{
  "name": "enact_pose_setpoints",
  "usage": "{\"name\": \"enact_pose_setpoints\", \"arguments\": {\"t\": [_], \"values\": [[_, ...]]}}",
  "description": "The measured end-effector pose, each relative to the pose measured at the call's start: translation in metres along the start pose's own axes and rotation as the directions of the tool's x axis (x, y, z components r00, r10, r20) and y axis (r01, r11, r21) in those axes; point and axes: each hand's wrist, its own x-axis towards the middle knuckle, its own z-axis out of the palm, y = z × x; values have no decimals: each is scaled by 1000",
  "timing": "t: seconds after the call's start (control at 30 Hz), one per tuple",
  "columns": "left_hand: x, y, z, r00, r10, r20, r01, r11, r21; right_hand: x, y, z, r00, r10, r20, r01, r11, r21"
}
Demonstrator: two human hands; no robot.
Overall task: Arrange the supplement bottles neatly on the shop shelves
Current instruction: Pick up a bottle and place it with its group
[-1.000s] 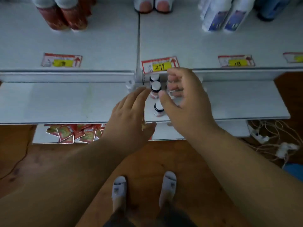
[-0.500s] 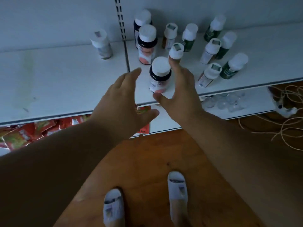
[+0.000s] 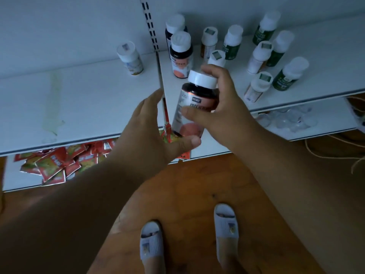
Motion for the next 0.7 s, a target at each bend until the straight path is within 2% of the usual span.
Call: {"name": "enact_pose_setpoints", "arguments": {"t": [0.13, 0.33, 0.4, 0.5, 0.7], "values": [[-42, 49, -35, 999, 48, 7, -48, 999, -8, -38, -64, -14, 999, 2, 33, -8, 984, 179], [-117, 153, -109, 997, 69, 36, -69, 998, 8, -108, -194, -36, 1000, 15, 19, -22, 914, 405], [-144, 185, -129, 996, 85, 20, -85, 996, -5, -132, -234, -48, 999, -20, 41, 2, 919, 393], [-179, 220, -150, 996, 77, -32, -78, 997, -19, -155, -277, -67, 986, -89, 144, 31, 933, 358], [-198, 267, -190, 987, 70, -145, -74, 997, -24, -146, -349, -88, 966, -138, 219, 69, 953, 296]]}}
